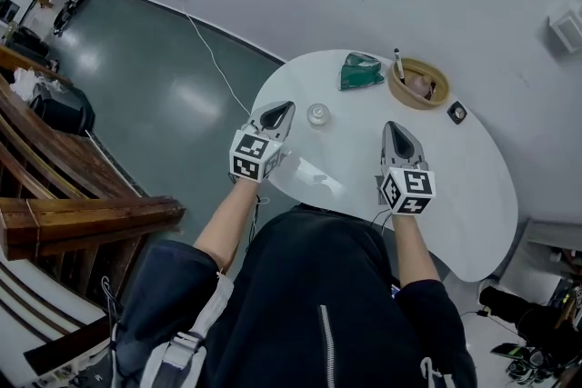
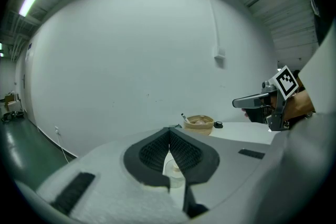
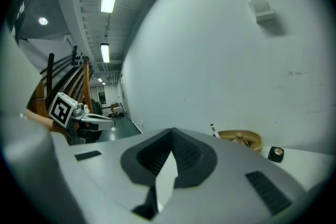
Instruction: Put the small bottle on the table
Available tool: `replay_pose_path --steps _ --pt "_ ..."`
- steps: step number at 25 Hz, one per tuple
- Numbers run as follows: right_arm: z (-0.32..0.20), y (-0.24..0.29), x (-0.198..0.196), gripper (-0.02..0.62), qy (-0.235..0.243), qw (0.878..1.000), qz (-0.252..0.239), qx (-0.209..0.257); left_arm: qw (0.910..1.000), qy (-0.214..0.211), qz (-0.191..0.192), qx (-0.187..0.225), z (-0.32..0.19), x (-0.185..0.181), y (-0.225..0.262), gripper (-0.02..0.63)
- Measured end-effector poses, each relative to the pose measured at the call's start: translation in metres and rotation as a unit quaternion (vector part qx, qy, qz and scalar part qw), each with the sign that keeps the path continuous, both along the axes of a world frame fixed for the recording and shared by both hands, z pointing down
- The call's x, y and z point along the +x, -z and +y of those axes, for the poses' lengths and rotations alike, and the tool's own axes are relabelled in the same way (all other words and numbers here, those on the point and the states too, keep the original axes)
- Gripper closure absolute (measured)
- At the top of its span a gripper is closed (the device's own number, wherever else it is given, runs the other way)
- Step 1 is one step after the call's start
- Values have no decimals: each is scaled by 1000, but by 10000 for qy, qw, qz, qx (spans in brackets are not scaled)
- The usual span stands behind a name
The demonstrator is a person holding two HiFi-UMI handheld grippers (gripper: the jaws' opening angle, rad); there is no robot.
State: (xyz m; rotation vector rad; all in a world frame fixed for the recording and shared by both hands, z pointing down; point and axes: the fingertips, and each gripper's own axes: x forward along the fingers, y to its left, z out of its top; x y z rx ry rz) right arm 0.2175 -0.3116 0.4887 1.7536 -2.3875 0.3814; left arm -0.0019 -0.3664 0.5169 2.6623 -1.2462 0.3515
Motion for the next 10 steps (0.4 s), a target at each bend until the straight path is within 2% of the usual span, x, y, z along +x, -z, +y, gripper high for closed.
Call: replay_pose_path --steps 10 --pt "1 0 -8 595 -5 10000 -13 -13 10000 -36 16 -53 2 -5 -5 600"
